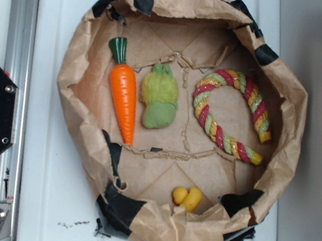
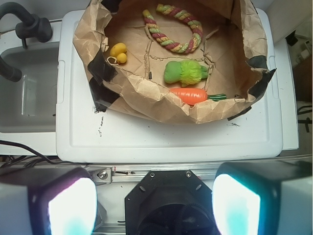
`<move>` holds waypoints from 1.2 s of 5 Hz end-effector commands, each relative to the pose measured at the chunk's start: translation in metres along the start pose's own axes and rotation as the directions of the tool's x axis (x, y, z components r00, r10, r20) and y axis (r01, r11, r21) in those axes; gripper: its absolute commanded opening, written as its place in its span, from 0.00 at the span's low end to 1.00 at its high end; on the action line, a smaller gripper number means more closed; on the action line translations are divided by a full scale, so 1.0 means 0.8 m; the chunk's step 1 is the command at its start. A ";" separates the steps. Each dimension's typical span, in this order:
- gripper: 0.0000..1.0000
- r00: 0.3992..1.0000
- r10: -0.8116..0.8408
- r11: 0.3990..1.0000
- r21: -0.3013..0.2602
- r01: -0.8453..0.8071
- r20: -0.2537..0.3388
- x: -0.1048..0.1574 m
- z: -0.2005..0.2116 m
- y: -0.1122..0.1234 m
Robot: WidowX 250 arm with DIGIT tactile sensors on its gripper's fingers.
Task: Grab the green animal.
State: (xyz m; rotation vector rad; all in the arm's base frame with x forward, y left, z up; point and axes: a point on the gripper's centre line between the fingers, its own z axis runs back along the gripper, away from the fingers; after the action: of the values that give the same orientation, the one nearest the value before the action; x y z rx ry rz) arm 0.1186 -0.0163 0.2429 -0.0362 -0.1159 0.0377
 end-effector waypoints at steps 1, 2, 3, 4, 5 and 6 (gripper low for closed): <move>1.00 1.000 0.000 1.000 0.000 0.000 0.000 0.000 0.000 0.000; 1.00 0.992 0.119 0.990 0.069 -0.122 0.038 0.059 -0.041 0.035; 1.00 0.961 0.275 0.958 0.072 -0.276 0.021 0.112 -0.072 0.042; 1.00 0.867 0.495 0.855 0.144 -0.497 0.056 0.162 -0.114 0.062; 1.00 0.867 0.495 0.855 0.144 -0.497 0.056 0.162 -0.114 0.062; 1.00 0.867 0.495 0.855 0.144 -0.497 0.056 0.162 -0.114 0.062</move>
State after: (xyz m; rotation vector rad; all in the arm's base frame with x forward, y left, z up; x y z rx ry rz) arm 0.2532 0.0251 0.1509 0.0994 -0.0601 0.5515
